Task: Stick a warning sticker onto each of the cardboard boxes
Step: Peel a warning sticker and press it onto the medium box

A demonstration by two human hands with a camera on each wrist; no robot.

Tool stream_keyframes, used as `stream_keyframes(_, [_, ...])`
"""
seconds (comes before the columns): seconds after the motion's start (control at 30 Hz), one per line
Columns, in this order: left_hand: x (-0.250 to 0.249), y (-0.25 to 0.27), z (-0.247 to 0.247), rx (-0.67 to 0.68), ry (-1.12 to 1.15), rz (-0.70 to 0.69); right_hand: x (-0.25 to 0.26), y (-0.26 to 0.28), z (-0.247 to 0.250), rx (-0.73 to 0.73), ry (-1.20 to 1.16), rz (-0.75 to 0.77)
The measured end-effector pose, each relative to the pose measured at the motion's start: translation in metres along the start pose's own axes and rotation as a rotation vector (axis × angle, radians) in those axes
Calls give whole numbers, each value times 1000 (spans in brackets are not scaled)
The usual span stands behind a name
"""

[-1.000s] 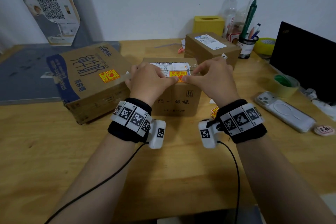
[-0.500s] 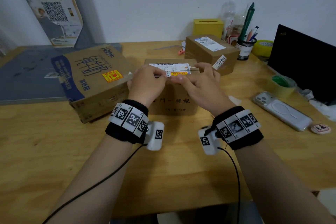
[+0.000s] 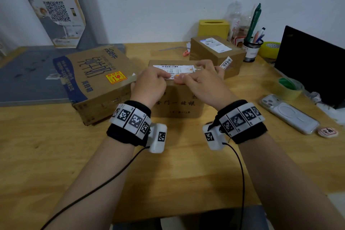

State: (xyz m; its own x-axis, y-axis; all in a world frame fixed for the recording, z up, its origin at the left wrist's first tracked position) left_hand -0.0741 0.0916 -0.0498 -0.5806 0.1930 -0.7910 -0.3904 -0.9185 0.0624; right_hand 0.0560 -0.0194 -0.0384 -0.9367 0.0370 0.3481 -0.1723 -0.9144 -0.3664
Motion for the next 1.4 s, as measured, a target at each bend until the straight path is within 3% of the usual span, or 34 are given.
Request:
stream_keyframes(0.27, [3, -5, -3, -4, -8, -11, -9, -5, -6, 14, 28, -58])
stream_keyframes(0.43, [2, -7, -1, 26, 12, -3, -5, 2, 2, -67, -115, 20])
stream_keyframes(0.67, [4, -8, -2, 39, 51, 5, -15, -2, 1, -1, -37, -60])
stream_keyframes(1.13, [2, -6, -1, 57, 79, 22, -23, 13, 17, -125, -171, -83])
stream_keyframes(1.3, [2, -4, -2, 55, 70, 25, -34, 10, 8, -61, -74, -124])
stream_keyframes(1.4, [2, -4, -1, 60, 69, 20, -34, 13, 9, -143, -119, -101])
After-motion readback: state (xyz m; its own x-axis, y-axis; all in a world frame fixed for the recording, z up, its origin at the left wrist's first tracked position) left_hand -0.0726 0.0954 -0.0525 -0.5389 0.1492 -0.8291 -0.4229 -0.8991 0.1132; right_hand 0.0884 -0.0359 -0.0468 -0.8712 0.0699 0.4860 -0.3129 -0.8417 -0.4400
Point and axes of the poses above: each hand's wrist, its own y-axis away from the middle knuckle, its own z-axis out of the back of the hand, x = y × z, the point moved 2 cm from there along -y, towards the middle knuckle, and after that the axes turned 15 degrees about z, right-handed, at the moved point
